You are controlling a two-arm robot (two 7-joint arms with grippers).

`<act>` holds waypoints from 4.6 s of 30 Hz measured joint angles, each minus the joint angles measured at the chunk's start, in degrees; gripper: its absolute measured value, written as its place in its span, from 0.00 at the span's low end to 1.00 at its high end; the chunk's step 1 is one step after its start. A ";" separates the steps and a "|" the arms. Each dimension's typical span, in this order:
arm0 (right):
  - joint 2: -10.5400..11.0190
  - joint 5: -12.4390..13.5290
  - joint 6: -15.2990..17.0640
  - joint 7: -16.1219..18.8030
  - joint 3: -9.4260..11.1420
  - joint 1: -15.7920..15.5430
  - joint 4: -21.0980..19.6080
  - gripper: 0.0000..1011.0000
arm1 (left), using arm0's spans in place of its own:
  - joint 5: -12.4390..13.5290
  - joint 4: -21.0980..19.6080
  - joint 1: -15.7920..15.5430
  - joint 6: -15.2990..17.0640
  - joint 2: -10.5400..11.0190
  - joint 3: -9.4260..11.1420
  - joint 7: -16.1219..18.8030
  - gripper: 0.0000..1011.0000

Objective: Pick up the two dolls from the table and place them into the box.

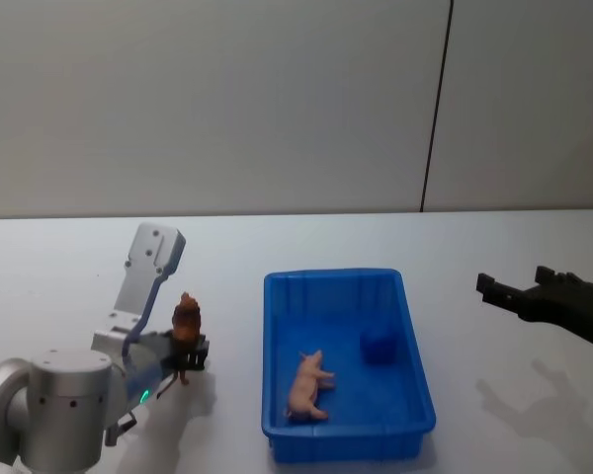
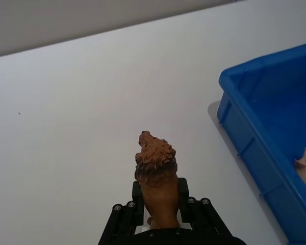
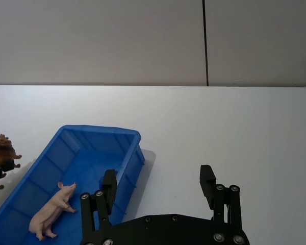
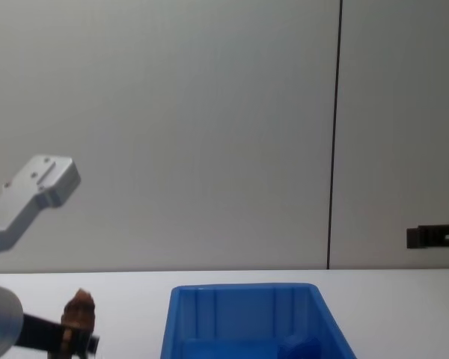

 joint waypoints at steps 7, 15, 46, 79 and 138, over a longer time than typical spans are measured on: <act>0.00 0.00 0.00 0.00 0.00 0.00 0.00 0.99 | 0.34 -1.34 -0.31 -3.44 0.37 -0.67 -1.87 0.38; 0.00 0.00 0.00 0.00 0.00 0.00 0.00 0.99 | 0.04 -2.94 -1.68 -7.12 0.53 -1.44 -6.38 0.38; 0.00 0.00 0.00 0.00 0.00 0.00 0.00 0.99 | -2.89 1.03 -8.74 -3.55 -1.56 0.20 -30.91 0.38; 0.00 0.00 0.00 0.00 0.00 0.00 0.00 0.99 | -2.21 2.47 -9.96 -3.73 -1.98 1.46 -34.65 0.99; 0.00 0.00 0.00 0.01 0.00 0.00 0.00 0.99 | 6.87 -15.02 -3.83 -29.44 2.84 -5.67 2.33 0.99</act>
